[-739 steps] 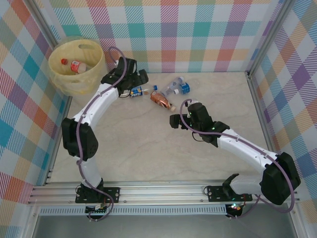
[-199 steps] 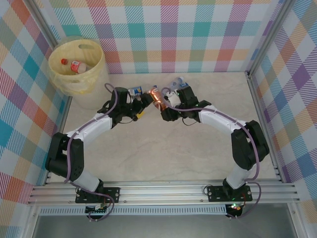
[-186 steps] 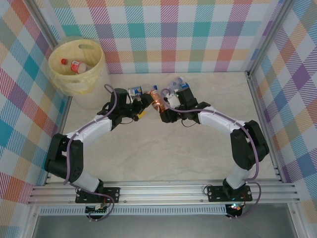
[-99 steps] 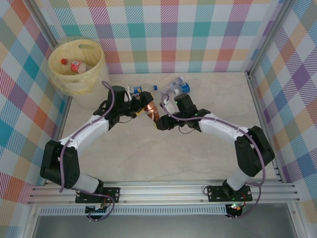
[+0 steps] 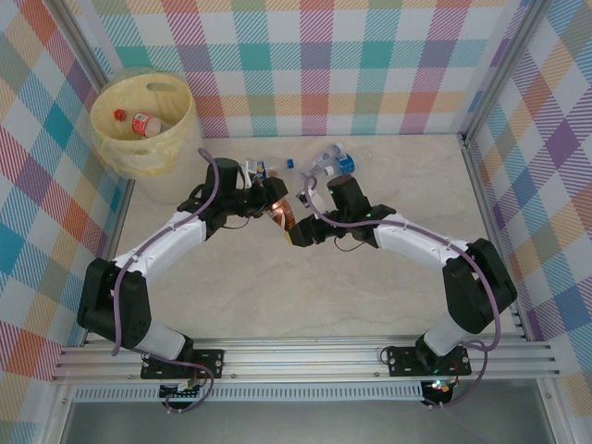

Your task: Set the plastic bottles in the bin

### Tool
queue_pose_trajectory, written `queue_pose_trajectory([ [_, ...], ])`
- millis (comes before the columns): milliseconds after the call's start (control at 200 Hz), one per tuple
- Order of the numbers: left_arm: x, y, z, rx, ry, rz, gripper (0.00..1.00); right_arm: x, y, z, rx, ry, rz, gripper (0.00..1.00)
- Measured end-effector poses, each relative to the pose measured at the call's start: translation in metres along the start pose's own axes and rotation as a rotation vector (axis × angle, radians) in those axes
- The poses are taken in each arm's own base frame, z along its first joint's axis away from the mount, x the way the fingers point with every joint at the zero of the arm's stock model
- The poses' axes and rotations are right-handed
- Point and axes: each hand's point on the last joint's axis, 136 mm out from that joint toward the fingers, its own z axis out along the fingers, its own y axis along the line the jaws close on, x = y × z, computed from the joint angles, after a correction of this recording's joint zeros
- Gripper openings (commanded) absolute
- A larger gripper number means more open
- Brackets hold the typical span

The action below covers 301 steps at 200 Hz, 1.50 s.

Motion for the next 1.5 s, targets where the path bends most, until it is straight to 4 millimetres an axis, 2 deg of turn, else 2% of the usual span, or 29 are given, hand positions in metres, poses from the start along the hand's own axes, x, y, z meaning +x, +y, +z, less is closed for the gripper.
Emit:
queue_pose_trajectory([
  [90,0.0,0.001,0.0,-0.009,0.004,-0.006,0.6,-0.003,0.004,-0.005,0.001,-0.013,-0.045,0.81],
  [125,0.0,0.002,-0.001,-0.017,0.005,-0.01,0.59,-0.004,0.006,-0.007,0.002,-0.02,-0.062,0.91],
  [135,0.0,0.002,-0.001,-0.02,0.004,-0.01,0.59,-0.005,0.006,-0.008,0.002,-0.024,-0.076,0.99],
  [150,0.0,0.002,-0.001,-0.021,0.004,-0.011,0.58,-0.004,0.007,-0.009,0.002,-0.025,-0.078,1.0],
  [420,-0.017,-0.002,-0.011,-0.081,-0.045,-0.005,0.54,-0.007,0.015,-0.026,0.029,-0.057,-0.182,1.0],
  [525,-0.031,0.0,-0.02,-0.137,-0.088,-0.005,0.54,-0.014,0.022,-0.041,0.069,-0.095,-0.244,1.0],
  [650,-0.056,-0.002,-0.038,-0.198,-0.166,0.019,0.53,-0.03,0.033,-0.064,0.106,-0.166,-0.332,1.0],
  [745,-0.085,-0.009,-0.063,-0.255,-0.251,0.044,0.52,-0.035,0.034,-0.07,0.131,-0.18,-0.403,1.0],
  [815,-0.113,-0.019,-0.091,-0.295,-0.344,0.071,0.52,-0.042,0.031,-0.069,0.152,-0.158,-0.446,1.0],
  [985,-0.181,-0.043,-0.174,-0.369,-0.615,0.111,0.53,-0.092,0.028,-0.068,0.217,-0.161,-0.55,1.0],
  [1040,-0.197,-0.046,-0.198,-0.394,-0.696,0.112,0.53,-0.099,0.026,-0.067,0.225,-0.17,-0.557,1.0],
  [1120,-0.217,-0.047,-0.232,-0.439,-0.81,0.114,0.52,-0.091,0.019,-0.058,0.208,-0.153,-0.533,1.0],
  [1190,-0.229,-0.045,-0.255,-0.488,-0.896,0.115,0.51,-0.069,0.008,-0.044,0.179,-0.101,-0.487,1.0],
  [1270,-0.242,-0.043,-0.273,-0.535,-0.968,0.12,0.51,-0.047,-0.007,-0.028,0.167,-0.028,-0.423,1.0],
  [1380,-0.263,-0.042,-0.285,-0.579,-1.051,0.138,0.51,-0.034,-0.017,-0.017,0.152,0.019,-0.369,1.0],
  [1505,-0.288,-0.03,-0.291,-0.639,-1.127,0.134,0.5,-0.036,-0.011,-0.016,0.122,0.003,-0.35,1.0],
])
